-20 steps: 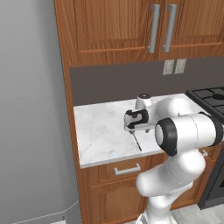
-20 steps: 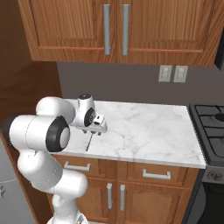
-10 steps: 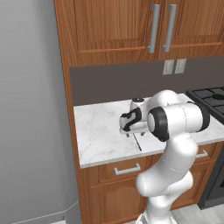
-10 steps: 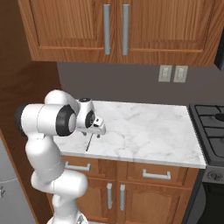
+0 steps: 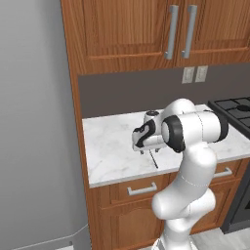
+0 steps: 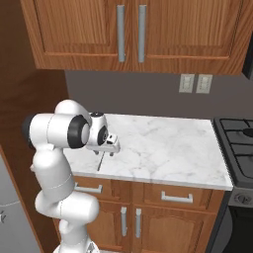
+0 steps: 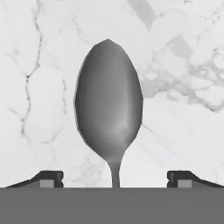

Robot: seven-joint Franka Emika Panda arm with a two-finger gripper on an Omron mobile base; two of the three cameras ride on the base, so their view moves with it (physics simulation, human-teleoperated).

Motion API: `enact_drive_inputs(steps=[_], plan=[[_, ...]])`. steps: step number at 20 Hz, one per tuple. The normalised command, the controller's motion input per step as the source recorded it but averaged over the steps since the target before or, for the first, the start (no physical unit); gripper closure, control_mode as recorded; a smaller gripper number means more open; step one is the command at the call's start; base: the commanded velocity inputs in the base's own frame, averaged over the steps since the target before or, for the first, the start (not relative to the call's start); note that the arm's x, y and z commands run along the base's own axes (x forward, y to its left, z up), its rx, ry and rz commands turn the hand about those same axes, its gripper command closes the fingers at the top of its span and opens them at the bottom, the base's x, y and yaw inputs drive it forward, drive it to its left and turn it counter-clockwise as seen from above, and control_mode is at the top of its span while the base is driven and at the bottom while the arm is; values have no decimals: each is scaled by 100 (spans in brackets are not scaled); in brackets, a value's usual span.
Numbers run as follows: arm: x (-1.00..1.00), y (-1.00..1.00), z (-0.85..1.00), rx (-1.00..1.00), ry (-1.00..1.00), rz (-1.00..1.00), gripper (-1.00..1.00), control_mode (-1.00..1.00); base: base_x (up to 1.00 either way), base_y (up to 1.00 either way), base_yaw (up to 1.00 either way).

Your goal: Take the fork and place it on the left side of the plate. Then take the spoon and place it on the right side of the plate. Make sure they're directly next to the plate.

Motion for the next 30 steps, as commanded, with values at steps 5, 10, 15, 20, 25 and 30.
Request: enact_drive_inputs(steps=[5, 10, 15, 20, 25, 30], plan=[[4, 0, -50, 0, 0, 0, 100, -100, 0, 0, 0], [0, 0, -50, 0, 0, 0, 100, -100, 0, 0, 0], [0, 0, -61, 0, 1, 0, 100, -100, 0, 0, 0], [0, 0, -53, 0, 0, 0, 100, -100, 0, 0, 0], [0, 0, -26, 0, 0, 0, 100, -100, 0, 0, 0], [-17, 0, 9, 5, -3, 0, 100, -100, 0, 0, 0]])
